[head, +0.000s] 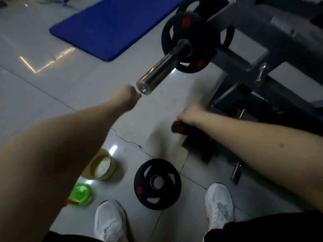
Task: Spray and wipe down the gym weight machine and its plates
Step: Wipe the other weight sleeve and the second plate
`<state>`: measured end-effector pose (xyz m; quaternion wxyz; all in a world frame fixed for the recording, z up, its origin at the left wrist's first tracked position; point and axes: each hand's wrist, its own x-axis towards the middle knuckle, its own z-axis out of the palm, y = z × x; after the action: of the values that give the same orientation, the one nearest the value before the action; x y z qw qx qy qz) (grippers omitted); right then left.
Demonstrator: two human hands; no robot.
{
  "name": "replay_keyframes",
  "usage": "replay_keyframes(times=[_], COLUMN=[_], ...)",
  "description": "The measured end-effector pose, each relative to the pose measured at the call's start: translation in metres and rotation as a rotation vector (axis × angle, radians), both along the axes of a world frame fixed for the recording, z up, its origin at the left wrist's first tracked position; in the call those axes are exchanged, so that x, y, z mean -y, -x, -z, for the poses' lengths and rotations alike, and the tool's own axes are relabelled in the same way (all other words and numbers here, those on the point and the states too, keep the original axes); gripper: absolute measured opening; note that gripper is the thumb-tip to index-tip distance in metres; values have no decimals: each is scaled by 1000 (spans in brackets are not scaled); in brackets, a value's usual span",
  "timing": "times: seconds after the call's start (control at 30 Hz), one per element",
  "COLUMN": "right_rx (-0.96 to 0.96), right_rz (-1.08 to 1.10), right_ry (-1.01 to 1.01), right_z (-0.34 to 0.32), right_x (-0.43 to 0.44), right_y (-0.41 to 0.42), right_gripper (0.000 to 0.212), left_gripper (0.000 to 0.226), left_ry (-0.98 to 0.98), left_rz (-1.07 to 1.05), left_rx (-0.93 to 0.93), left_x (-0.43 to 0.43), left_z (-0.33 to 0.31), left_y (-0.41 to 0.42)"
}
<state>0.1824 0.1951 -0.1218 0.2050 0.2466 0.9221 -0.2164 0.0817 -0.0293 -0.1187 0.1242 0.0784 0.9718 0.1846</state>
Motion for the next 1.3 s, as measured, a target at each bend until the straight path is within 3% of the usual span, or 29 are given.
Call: replay_keyframes(times=[0.07,0.17,0.23,0.33,0.53,0.67,0.83,1.3], right_rx=[-234,-532,-626,-659,-631,-629,-623,-709], right_rz=[238,481,529,472,314,170,-2,-97], right_ry=[81,199,244,158,-21,46,49,206], right_z=[-44,-83,-92,-97,-87,-95,-93,-70], right_x=[-30,-60,-68,-73,-93,-102,-77,39], right_y=[31,63,76,89,100,86,52,-55], right_gripper=[35,39,44,34,28,27,21,24], left_gripper=[19,41,55,68,44,29,28,21], left_ry=[-171,-350,-353,-348,-346,-234,-114,-281], left_rz=[21,57,113,191,274,281,360,238], left_rx=[-109,-111,-74,-66,-211,-280,-273,-445], left_x=[-21,-58,-82,-110,-126,-113,-63,53], left_z=[-47,-94,-110,-119,-114,-124,-136,-119], left_y=[29,64,84,109,138,141,101,-41])
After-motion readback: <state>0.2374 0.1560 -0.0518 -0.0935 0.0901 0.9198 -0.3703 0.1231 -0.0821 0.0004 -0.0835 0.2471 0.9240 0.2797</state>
